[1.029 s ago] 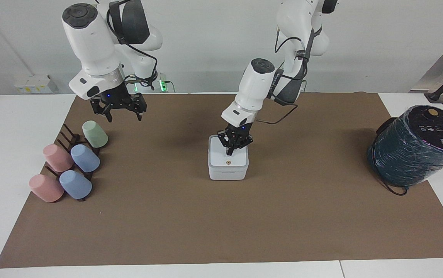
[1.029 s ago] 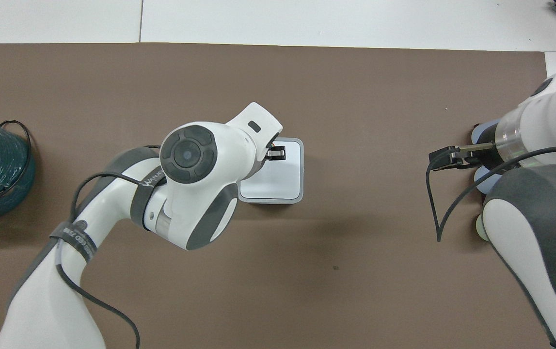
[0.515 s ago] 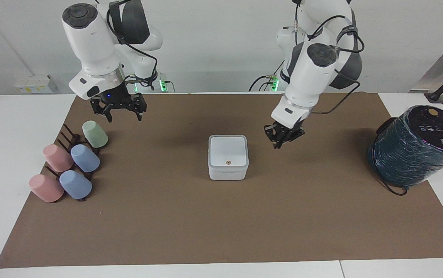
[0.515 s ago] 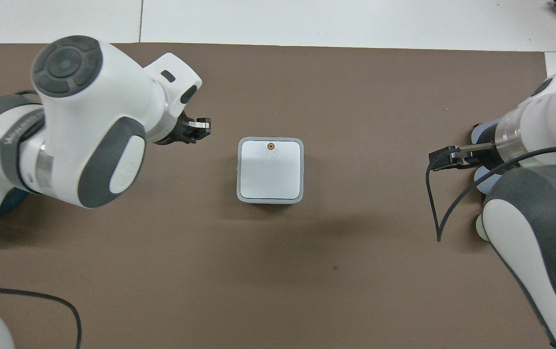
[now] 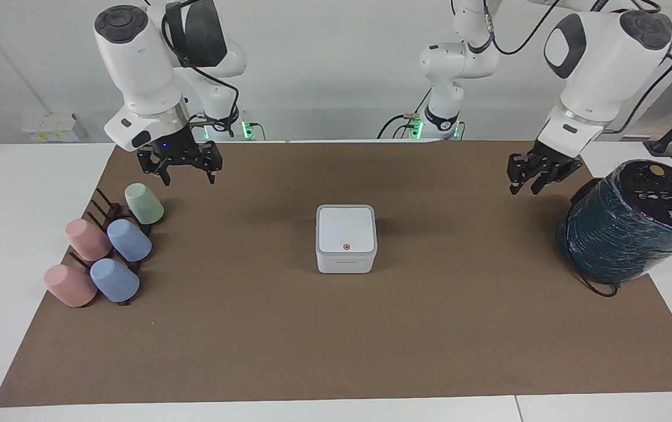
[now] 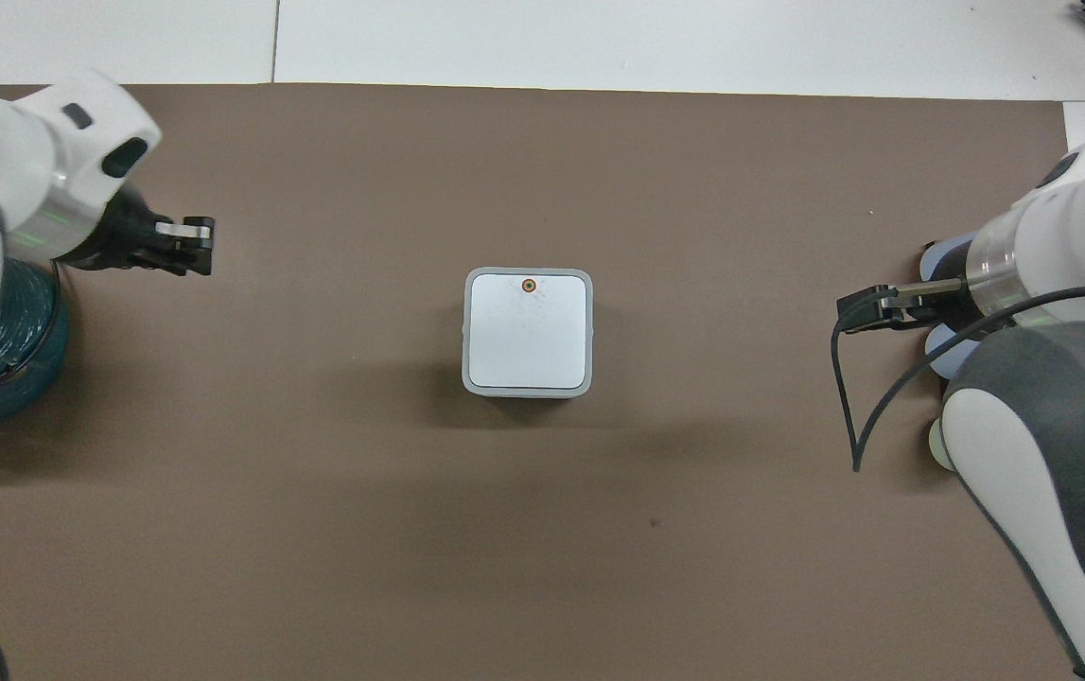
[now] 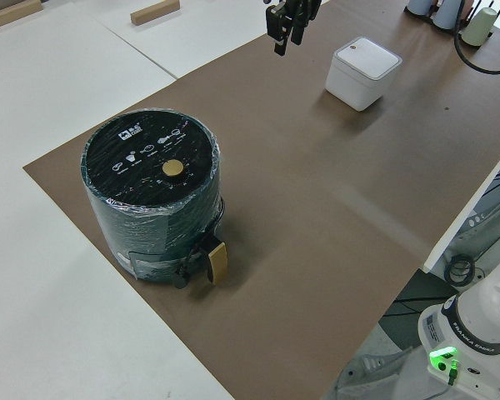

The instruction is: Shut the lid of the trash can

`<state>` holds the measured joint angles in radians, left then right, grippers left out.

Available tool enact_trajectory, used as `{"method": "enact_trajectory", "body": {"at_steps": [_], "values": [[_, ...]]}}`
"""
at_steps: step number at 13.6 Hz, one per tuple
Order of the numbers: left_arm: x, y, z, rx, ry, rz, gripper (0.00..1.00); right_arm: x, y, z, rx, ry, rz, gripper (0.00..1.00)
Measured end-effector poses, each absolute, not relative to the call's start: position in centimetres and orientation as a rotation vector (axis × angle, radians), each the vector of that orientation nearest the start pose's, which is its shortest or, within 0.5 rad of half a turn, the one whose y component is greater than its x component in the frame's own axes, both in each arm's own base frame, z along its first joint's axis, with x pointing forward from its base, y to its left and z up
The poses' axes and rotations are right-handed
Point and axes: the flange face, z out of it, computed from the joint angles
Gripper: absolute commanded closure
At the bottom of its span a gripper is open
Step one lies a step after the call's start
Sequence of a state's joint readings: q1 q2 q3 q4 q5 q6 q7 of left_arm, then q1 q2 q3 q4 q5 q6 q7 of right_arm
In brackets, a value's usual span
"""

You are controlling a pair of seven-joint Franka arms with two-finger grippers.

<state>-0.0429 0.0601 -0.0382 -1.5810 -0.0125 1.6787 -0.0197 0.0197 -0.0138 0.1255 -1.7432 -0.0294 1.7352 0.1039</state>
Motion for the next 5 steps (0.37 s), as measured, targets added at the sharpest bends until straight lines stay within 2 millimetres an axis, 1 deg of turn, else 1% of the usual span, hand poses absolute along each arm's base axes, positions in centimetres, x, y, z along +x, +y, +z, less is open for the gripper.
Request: {"method": "enact_trajectory", "body": {"at_steps": [1,5], "values": [[57.86,-4.63,59.83,-3.147,0.1,-0.065,0.0,55.34,7.86,56.44,-3.171,-0.073,-0.015,0.0],[57.93,-4.94,59.79,-3.138,0.112,-0.073,0.0,55.34,7.86,56.44,-3.171,-0.073,-0.015,0.0]]}}
